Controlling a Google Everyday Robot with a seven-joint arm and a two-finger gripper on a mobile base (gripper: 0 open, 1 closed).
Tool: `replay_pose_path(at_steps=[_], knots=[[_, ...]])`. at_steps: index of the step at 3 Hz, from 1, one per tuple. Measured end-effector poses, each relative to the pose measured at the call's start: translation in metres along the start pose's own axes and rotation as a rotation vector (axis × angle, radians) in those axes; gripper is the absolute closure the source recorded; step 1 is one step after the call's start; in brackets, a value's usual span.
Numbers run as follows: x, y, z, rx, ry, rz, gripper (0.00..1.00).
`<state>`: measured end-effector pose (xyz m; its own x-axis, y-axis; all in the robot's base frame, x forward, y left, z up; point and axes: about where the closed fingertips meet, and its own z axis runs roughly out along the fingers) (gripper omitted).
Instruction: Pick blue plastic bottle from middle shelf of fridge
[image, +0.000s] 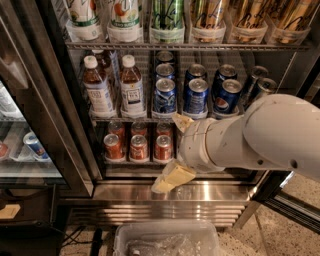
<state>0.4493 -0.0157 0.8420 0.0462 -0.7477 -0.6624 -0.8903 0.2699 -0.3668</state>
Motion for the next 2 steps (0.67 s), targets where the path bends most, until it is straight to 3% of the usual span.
replay_pose_path(at_steps=[1, 2], knots=[[0.0000, 0.0000, 0.0000, 0.000, 0.000, 0.000, 0.00], [-0.0050, 0.0054, 0.0096, 0.013, -0.061, 0.043, 0.00]])
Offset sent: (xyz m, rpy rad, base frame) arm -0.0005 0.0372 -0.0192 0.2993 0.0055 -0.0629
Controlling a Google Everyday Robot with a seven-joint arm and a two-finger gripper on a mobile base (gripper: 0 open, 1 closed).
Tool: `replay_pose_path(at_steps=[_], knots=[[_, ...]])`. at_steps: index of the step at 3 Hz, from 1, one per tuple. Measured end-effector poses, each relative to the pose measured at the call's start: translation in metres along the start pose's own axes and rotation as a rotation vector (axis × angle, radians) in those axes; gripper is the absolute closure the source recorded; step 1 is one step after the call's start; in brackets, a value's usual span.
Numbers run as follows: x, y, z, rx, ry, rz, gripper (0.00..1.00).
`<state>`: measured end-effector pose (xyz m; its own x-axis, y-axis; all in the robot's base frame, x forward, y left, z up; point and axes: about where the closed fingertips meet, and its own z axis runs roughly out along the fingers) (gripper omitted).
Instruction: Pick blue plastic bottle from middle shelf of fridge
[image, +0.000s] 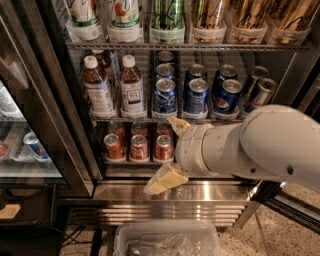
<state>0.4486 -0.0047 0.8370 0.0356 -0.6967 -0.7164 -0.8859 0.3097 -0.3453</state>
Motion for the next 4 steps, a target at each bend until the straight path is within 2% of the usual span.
replay_pose_path(at_steps=[1, 2, 3, 4], knots=[[-0.009, 0.006, 0.022, 0.054, -0.117, 0.074, 0.00], [-0.024, 0.007, 0.042, 0.116, -0.199, 0.189, 0.00], [-0.049, 0.002, 0.058, 0.186, -0.263, 0.265, 0.00], [-0.049, 0.002, 0.058, 0.186, -0.263, 0.265, 0.00]])
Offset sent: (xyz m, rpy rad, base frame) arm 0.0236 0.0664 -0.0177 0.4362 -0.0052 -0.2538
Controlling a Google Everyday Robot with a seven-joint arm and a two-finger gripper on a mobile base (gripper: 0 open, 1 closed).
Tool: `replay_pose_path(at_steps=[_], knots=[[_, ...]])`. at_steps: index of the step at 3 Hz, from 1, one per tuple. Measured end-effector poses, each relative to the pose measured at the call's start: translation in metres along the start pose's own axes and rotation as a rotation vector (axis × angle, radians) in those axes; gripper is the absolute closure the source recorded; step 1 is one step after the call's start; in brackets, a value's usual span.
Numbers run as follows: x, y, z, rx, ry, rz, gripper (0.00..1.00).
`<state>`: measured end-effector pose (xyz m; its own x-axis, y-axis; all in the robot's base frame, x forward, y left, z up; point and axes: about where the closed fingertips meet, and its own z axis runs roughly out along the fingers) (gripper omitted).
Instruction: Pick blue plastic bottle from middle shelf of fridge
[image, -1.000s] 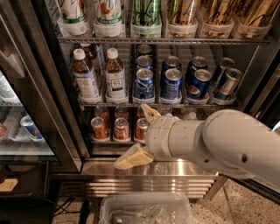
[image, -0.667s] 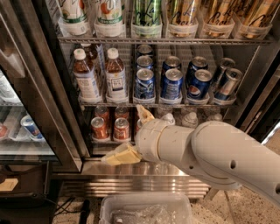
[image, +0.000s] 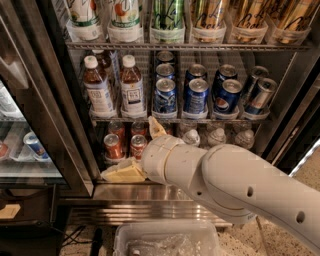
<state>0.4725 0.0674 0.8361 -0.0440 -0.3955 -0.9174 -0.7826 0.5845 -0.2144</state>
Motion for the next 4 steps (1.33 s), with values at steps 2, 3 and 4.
replay_pose_path(at_steps=[2, 3, 4], knots=[[-0.004, 0.003, 0.019, 0.054, -0.096, 0.031, 0.00], [-0.017, -0.002, 0.037, 0.108, -0.144, 0.003, 0.00], [-0.027, -0.010, 0.046, 0.159, -0.160, -0.039, 0.00]])
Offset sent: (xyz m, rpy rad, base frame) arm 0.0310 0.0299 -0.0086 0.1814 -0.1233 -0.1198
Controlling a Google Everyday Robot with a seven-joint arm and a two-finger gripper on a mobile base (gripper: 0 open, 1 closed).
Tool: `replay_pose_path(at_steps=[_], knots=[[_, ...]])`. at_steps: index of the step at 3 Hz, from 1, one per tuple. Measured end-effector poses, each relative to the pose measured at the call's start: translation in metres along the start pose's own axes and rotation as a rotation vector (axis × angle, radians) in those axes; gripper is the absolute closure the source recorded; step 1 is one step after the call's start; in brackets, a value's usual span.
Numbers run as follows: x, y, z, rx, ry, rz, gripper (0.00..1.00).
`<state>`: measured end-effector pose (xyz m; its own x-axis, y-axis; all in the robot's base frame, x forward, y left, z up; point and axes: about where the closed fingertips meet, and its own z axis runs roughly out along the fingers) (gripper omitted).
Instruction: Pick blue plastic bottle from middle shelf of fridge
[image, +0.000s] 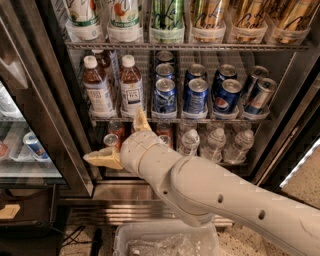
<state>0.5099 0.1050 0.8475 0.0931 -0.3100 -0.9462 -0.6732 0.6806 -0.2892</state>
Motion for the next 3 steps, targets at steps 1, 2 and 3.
replay_pose_path(at_steps=[1, 2, 3], knots=[[-0.004, -0.016, 0.002, 0.062, 0.019, -0.075, 0.00], [-0.004, -0.035, 0.001, 0.124, 0.066, -0.147, 0.00], [-0.003, -0.050, -0.003, 0.181, 0.085, -0.171, 0.00]])
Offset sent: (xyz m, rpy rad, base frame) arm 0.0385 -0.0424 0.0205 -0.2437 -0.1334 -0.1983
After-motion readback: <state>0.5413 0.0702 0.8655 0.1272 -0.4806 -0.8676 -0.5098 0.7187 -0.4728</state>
